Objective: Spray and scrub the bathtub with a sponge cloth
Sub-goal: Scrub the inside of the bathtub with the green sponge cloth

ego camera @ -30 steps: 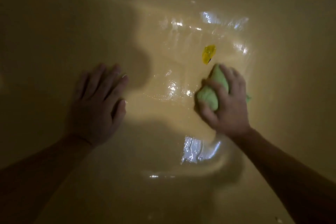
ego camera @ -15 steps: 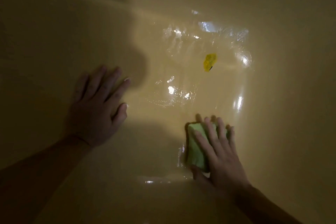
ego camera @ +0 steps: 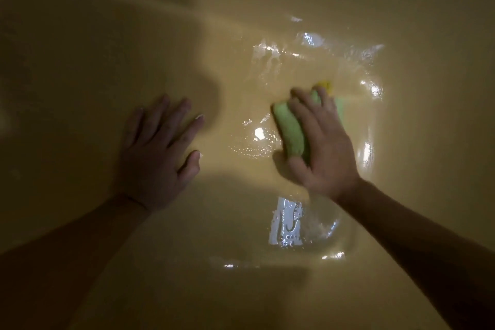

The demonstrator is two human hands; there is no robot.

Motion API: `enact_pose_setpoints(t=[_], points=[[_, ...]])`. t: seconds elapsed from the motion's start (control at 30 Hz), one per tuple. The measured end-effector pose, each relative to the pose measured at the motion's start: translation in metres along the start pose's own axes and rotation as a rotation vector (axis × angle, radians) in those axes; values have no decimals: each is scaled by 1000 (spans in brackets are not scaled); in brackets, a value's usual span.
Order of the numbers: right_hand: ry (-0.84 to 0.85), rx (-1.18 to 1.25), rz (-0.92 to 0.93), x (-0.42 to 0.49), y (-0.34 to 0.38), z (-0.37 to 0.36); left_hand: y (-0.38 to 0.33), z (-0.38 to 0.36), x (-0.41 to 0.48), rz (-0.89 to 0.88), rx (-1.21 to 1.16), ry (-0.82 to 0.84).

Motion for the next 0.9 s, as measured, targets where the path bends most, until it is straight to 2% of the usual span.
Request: enact_pose_setpoints(t=[0.1,0.2,0.3,0.4,0.5,0.6,0.77,0.83,0.9], points=[[238,-97,102,-91,43,-41,2,-1,0,4,-4,-1],[314,-175,39,-135,47,-55,6,-1,-1,27,-11,-3],[176,-171,14,-90,15,-36,7,1,-1,25,-21,-20],[-94,-65,-192,-4,-34,10,7,2,-1,22,-16,-31],[-252,-23,-321,47,-42,26,10,2,-1,18,-8,-31],[-199,-72,-191,12,1,-6,14,3,2,4,-1,-23],[185,-149,164,-131,72,-75,34,8,3,84,31,-13],[230,-187,224,-137,72,-77,42,10,1,118,34,-14],[199,-186,213,-100,58,-67,46,10,-2,117,31,-8]])
Point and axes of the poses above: each hand's wrist, its own x-axis towards the middle knuckle, its own z-axis out of the back of the hand, y = z × x, the point moved 7 cm from there along x, towards the middle knuckle, and after that the axes turned 9 degrees about y, right-handed, at the moved point
